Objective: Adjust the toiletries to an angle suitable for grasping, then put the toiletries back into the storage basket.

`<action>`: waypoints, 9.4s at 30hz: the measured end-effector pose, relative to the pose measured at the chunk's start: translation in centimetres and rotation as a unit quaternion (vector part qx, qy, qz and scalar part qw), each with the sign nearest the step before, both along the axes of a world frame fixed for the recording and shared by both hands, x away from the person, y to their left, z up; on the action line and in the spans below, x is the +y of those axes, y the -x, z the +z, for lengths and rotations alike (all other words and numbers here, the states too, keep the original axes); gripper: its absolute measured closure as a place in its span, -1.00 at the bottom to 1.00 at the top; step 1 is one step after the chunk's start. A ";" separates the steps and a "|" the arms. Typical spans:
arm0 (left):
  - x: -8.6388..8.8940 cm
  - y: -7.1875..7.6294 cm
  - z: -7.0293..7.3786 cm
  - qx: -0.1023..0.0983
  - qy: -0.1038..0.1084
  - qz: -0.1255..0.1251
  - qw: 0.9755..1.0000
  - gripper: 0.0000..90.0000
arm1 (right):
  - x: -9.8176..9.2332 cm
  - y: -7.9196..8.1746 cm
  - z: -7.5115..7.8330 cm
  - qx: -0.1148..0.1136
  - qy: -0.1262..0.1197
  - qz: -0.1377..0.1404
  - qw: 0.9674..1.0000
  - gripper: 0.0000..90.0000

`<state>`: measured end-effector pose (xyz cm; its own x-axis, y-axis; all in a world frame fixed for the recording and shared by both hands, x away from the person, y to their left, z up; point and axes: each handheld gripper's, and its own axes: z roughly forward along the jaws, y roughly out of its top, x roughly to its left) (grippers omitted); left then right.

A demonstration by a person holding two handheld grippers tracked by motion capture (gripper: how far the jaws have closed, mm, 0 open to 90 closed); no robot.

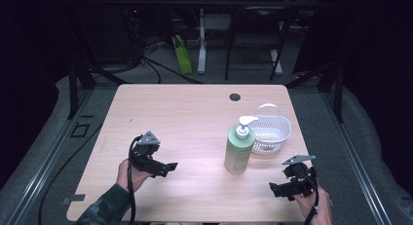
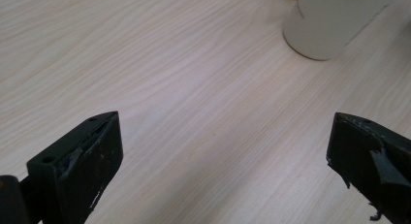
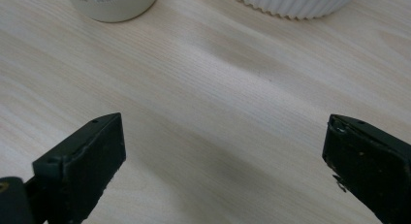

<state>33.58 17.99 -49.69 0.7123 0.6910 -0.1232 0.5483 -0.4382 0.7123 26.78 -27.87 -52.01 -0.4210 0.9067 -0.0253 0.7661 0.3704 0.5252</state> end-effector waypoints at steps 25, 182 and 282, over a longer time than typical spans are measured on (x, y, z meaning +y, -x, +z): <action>2.8 -0.7 -0.9 0.009 -0.033 0.030 0.999 -1.00 | 3.1 0.5 5.0 -0.085 -0.090 0.033 0.992 -1.00; 2.0 -1.7 -1.8 0.040 -0.056 0.028 0.997 -0.95 | 9.2 -5.2 17.9 -0.312 -0.201 0.110 0.922 0.52; 2.0 -1.9 -1.9 0.045 -0.043 0.022 0.998 -0.95 | 4.1 -8.5 25.3 -0.376 -0.176 0.026 0.909 0.52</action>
<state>35.50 20.04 -51.55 0.6699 0.7320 -0.1240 0.6285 -0.4703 0.6195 35.32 -23.80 -26.73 -0.4471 0.8937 -0.0368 0.1268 0.1040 0.9865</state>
